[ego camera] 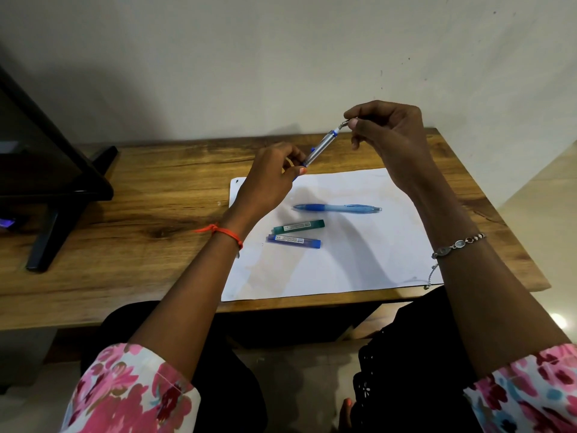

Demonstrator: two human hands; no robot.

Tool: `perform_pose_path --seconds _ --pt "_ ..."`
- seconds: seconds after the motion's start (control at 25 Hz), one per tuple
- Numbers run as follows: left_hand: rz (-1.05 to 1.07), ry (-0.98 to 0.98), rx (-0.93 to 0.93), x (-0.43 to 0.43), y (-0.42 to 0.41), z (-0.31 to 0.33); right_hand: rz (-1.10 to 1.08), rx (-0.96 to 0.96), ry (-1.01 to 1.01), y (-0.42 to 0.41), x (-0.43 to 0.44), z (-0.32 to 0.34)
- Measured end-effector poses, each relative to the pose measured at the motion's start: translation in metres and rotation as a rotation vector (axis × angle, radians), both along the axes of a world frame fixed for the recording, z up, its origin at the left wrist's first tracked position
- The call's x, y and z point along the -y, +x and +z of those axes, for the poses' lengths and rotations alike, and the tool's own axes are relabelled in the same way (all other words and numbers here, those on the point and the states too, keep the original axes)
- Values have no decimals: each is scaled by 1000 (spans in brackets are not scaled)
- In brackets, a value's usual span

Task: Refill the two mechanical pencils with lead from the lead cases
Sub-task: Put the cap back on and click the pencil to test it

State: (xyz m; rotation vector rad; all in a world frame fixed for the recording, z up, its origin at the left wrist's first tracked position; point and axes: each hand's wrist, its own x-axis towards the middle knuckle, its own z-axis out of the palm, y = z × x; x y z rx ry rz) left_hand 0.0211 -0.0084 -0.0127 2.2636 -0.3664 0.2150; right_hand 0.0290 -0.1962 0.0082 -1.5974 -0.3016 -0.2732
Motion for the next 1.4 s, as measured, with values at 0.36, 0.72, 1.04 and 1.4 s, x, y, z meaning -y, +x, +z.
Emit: perform_pose_path --seconds 0.36,0.72,1.04,1.4 --pt "-20 50 22 -2 1 -1 -6 65 -89 -1 -1 0" --pt "-19 27 11 0 -1 -1 -67 24 -59 1 -3 -4" --pt "2 -38 24 0 -3 0 -10 102 13 1 -7 -5" --pt "-8 -294 -106 8 -9 8 96 -70 320 0 -19 -4"
